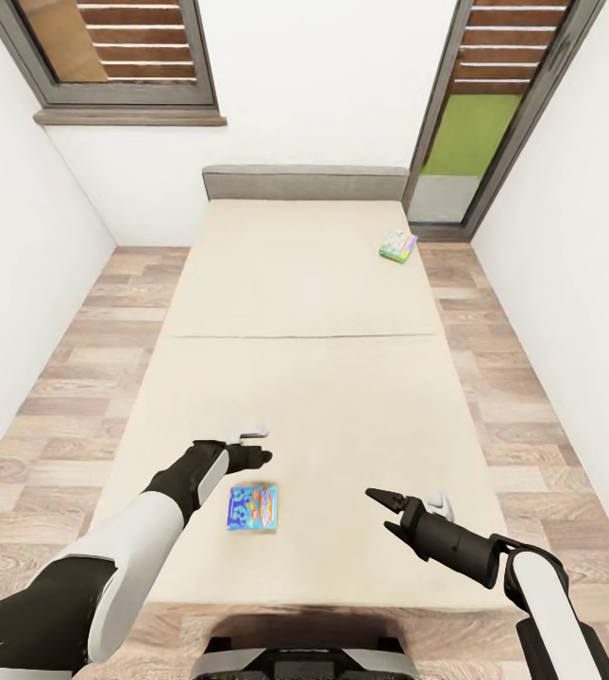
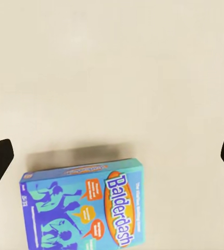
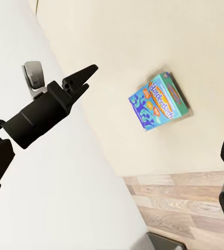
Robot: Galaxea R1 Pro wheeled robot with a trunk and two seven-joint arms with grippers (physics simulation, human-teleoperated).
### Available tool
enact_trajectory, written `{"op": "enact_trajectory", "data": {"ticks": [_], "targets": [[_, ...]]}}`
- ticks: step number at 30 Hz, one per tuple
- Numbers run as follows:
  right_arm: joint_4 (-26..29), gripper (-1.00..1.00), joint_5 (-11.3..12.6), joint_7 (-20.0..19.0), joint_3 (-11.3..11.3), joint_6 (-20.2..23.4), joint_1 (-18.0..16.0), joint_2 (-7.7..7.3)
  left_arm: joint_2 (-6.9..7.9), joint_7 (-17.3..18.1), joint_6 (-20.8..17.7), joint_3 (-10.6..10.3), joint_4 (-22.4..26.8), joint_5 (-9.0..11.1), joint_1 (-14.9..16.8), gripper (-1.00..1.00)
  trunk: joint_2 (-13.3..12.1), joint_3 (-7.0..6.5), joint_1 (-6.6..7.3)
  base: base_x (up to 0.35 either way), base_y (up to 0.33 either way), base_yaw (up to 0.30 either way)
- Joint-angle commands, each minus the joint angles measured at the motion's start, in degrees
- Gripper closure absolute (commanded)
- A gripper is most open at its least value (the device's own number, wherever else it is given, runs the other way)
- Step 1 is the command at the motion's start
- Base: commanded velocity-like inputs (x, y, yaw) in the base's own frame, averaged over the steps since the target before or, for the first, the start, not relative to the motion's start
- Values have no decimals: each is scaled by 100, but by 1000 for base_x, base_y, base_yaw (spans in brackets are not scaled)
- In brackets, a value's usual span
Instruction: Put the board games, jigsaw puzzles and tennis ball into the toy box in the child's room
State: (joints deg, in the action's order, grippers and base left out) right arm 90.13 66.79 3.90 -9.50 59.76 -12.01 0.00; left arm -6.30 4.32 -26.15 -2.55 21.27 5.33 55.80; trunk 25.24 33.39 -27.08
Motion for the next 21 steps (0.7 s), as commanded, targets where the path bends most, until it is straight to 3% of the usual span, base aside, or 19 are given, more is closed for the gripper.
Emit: {"op": "enact_trajectory", "data": {"ticks": [1,21], "targets": [[4,-100,44,41,-6,24,-3,0,1,-10,-31,-26,15,55,2,-100,9,16,-2,0,0,0],[4,-100,44,39,-11,24,-3,0,-17,-17,43,-27,83,55,8,-100,9,201,-2,0,0,0]]}}
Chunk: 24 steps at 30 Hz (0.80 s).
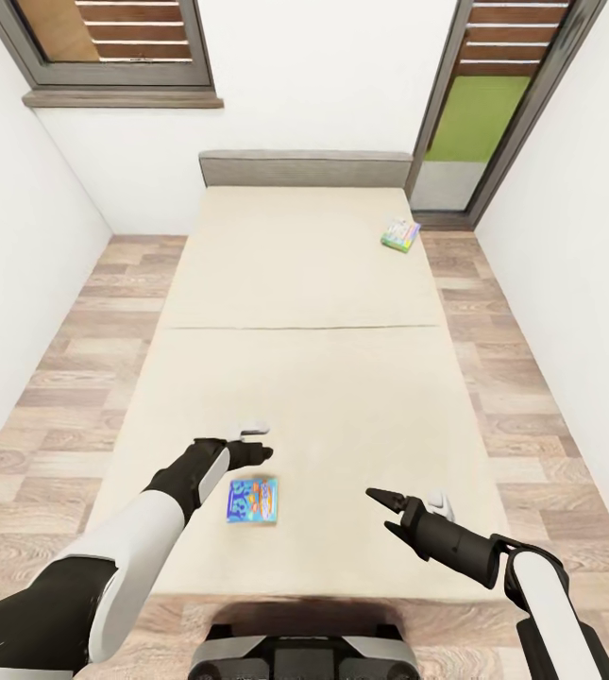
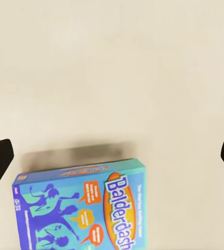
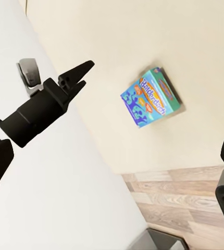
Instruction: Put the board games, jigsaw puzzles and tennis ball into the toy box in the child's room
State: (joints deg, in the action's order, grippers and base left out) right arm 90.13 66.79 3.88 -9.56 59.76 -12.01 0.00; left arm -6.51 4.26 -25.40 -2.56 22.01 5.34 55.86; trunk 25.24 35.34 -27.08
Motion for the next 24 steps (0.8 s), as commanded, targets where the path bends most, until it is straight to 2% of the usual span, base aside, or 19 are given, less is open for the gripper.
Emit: {"op": "enact_trajectory", "data": {"ticks": [1,24], "targets": [[4,-100,45,38,-10,24,-3,-3,2,-12,-23,-29,10,55,5,-100,8,16,-2,0,0,0],[4,-100,37,34,-19,22,-3,-8,-45,-13,83,-34,170,55,21,-100,8,230,-2,0,0,0]]}}
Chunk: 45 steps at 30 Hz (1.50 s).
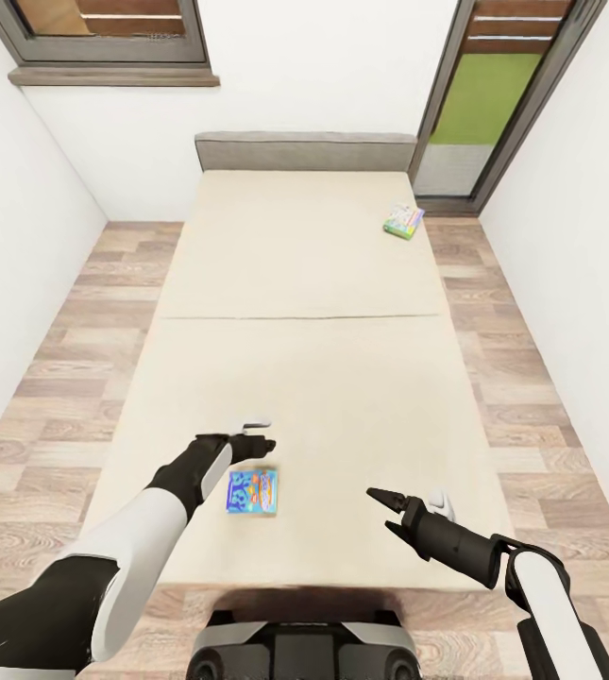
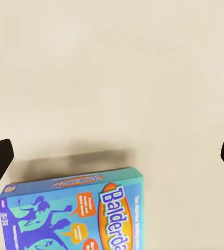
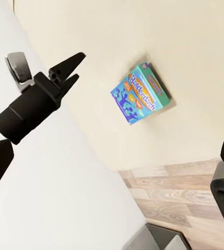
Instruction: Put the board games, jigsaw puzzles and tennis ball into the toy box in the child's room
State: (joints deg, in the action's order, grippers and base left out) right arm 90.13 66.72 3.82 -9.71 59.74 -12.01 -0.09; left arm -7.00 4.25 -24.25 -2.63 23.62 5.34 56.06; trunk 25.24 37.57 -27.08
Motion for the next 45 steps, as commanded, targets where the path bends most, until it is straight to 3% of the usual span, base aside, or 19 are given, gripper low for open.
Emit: {"op": "enact_trajectory", "data": {"ticks": [1,14,45], "targets": [[4,-100,43,40,-5,23,-3,0,2,-12,-33,-27,20,55,1,-100,8,16,-2,0,0,0],[4,-100,45,41,-5,20,-3,0,3,-12,-117,-32,312,55,1,-100,8,137,-2,0,0,0],[4,-100,58,14,-14,26,-3,-7,48,-12,-80,-55,345,22,1,-100,8,424,-2,0,0,0]]}}
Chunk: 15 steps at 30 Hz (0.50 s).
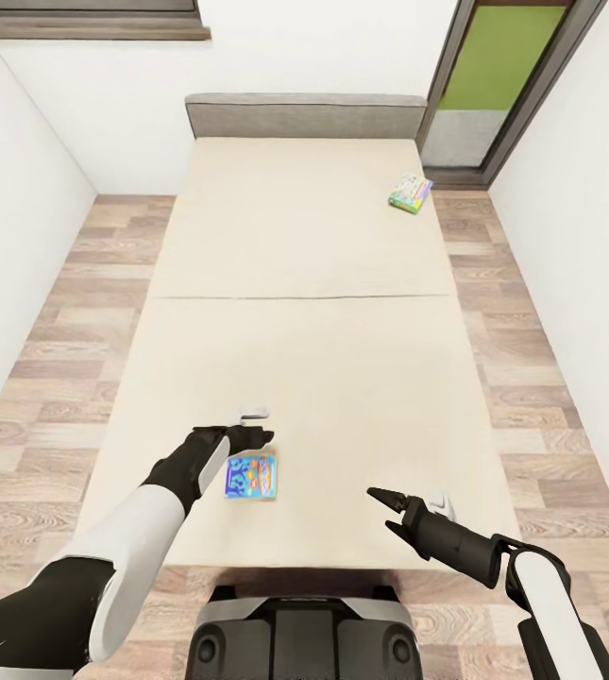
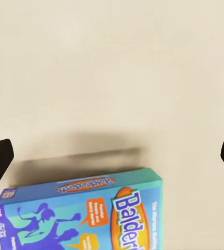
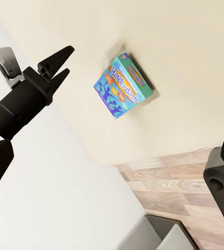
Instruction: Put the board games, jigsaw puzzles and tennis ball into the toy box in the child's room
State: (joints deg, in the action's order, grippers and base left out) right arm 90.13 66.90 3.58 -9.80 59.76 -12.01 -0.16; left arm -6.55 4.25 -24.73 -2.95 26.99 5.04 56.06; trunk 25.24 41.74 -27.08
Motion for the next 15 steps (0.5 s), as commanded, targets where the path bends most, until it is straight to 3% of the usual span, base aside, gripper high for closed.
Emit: {"op": "enact_trajectory", "data": {"ticks": [1,15], "targets": [[4,-100,42,37,-5,24,-3,0,7,-12,-26,-22,8,51,1,-100,8,15,-2,0,0,0],[4,-100,44,37,-5,24,-3,-1,30,-12,-1,-29,8,39,1,-100,8,139,-2,0,0,0]]}}
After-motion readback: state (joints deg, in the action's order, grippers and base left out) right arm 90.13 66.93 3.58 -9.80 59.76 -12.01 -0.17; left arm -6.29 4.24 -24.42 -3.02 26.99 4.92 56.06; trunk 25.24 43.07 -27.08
